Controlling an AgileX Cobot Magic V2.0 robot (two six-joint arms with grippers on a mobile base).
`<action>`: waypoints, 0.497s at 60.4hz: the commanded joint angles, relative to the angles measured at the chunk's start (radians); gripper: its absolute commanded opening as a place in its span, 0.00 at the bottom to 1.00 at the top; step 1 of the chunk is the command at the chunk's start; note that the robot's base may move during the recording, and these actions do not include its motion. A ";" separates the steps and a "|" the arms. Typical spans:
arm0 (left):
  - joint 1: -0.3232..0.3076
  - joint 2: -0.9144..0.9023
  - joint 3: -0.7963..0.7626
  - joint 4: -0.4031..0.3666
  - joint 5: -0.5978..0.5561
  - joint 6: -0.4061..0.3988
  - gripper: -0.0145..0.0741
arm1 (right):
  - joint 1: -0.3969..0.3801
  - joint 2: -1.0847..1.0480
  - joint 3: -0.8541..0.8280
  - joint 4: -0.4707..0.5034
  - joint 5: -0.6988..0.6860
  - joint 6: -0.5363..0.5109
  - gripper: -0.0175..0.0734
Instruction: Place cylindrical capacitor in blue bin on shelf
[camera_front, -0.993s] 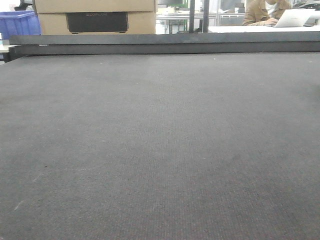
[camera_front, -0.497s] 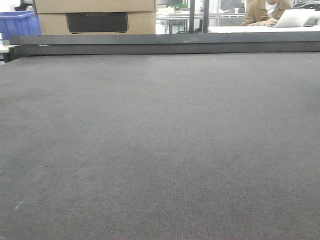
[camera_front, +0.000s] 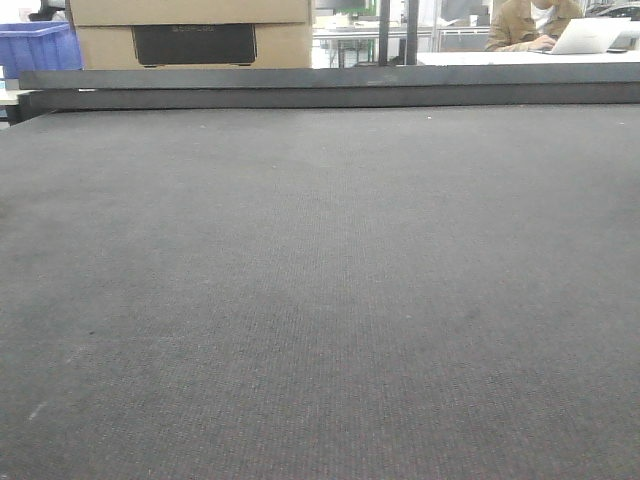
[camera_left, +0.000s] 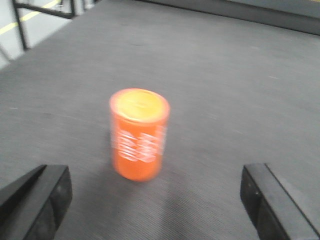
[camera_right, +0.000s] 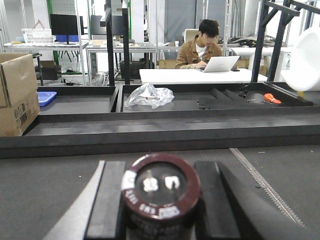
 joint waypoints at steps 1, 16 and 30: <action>0.013 0.038 -0.036 -0.002 -0.029 0.001 0.83 | 0.000 -0.010 -0.005 -0.009 -0.017 -0.004 0.01; 0.013 0.163 -0.100 0.030 -0.041 0.001 0.83 | 0.000 -0.010 -0.005 -0.009 -0.017 -0.004 0.01; 0.013 0.287 -0.159 -0.002 -0.113 0.001 0.83 | 0.000 -0.010 -0.005 -0.009 -0.015 -0.004 0.01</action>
